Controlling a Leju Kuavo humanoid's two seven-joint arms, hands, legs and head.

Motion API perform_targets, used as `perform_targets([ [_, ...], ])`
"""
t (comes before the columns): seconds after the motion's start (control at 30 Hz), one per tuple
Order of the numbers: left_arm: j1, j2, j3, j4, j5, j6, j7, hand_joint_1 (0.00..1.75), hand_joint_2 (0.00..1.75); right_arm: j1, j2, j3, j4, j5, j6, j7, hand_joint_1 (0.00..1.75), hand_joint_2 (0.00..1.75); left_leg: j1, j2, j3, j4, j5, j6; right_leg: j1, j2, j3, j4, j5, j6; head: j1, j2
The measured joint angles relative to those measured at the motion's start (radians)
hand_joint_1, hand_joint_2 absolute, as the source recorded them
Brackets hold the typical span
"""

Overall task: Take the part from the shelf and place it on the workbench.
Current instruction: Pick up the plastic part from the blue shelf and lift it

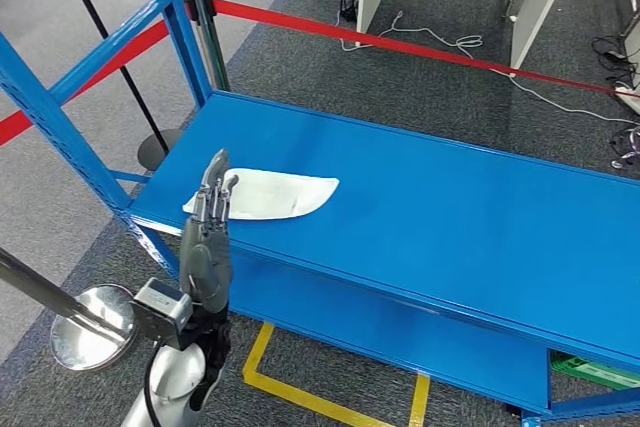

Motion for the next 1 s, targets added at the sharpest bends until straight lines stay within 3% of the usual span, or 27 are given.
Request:
perform_targets([
  [0.17,-0.034,0.027,0.003,0.022,-0.082,0.016,0.032,0.0,0.0,-0.001,0.001,-0.013,0.0,0.001,0.0,0.0,0.0,1.75,0.0,0.0,0.0,0.0,0.0,0.0,0.0,0.0,0.0,0.0,0.0,0.0,0.0,0.0],
  [0.3,-0.044,0.036,0.008,0.033,-0.093,0.018,0.037,0.0,1.75,-0.001,0.001,-0.019,0.0,0.001,0.0,0.0,0.0,1.75,0.0,0.0,0.0,0.0,0.0,0.0,0.0,0.0,0.0,0.0,0.0,0.0,0.0,0.0],
  [0.43,-0.07,0.059,0.009,0.051,-0.203,0.014,0.11,0.0,1.75,-0.002,0.001,-0.021,0.0,0.002,-0.005,-0.005,0.0,1.75,0.0,0.0,0.0,0.0,0.0,0.0,0.0,-0.001,0.0,0.0,0.0,0.0,0.0,0.0],
  [0.6,-0.196,0.166,-0.002,0.169,-0.404,-0.103,0.272,0.0,1.75,-0.003,0.001,-0.034,0.0,0.006,-0.008,-0.016,0.0,1.75,0.0,0.0,0.0,0.0,0.003,-0.003,0.001,0.0,0.0,0.0,0.002,-0.003,0.0,0.0],
  [0.8,-0.389,0.262,-0.029,0.409,-0.45,-0.294,0.298,0.0,1.75,-0.004,0.001,-0.047,0.0,0.016,-0.007,-0.03,0.0,1.75,0.001,0.0,-0.001,0.0,0.006,-0.005,0.002,0.0,-0.001,0.0,0.005,-0.004,0.0,0.0],
  [1.0,-0.496,0.289,-0.064,0.565,-0.447,-0.331,0.32,0.0,1.75,-0.005,0.0,-0.051,0.0,0.025,-0.01,-0.035,0.0,1.75,0.001,0.0,-0.001,0.0,0.006,-0.005,0.001,0.0,-0.001,0.0,0.006,-0.004,0.0,0.0],
])
